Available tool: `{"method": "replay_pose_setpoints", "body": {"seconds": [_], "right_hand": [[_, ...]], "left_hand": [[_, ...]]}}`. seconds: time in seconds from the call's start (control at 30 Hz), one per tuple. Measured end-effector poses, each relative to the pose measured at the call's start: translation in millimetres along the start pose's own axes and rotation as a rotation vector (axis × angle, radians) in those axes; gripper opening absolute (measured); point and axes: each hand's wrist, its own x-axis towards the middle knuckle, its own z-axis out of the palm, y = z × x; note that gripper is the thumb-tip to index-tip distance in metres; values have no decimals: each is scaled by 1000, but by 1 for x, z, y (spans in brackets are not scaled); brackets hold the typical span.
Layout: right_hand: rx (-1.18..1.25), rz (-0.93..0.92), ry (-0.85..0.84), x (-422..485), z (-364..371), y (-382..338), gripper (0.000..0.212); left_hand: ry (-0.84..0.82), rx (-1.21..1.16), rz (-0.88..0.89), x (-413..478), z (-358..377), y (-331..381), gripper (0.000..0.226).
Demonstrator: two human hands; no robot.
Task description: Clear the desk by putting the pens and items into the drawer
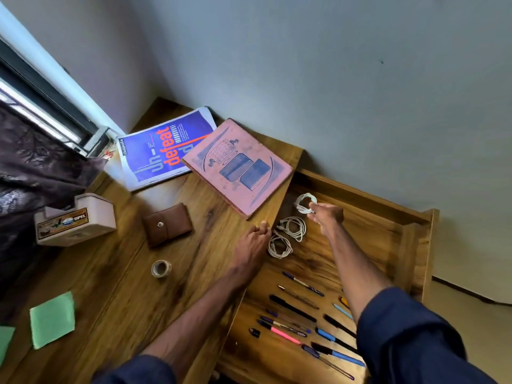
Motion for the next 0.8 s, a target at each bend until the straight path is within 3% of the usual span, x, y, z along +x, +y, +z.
{"method": "replay_pose_setpoints", "body": {"seconds": [0.23, 0.4, 0.53, 0.63, 0.8], "right_hand": [[4, 44, -9, 17, 7, 19, 32], [-99, -77, 61, -22, -3, 41, 32], [-24, -173, 10, -82, 0, 52, 20], [-13, -280, -20, -129, 5, 61, 25], [-115, -376, -156, -191, 24, 87, 24]], "left_hand": [[33, 60, -6, 7, -12, 1, 43], [6, 68, -42, 7, -18, 1, 42], [5, 76, 34, 8, -22, 2, 33], [3, -74, -57, 5, -31, 3, 20], [93, -299, -266, -24, -37, -12, 18]]}}
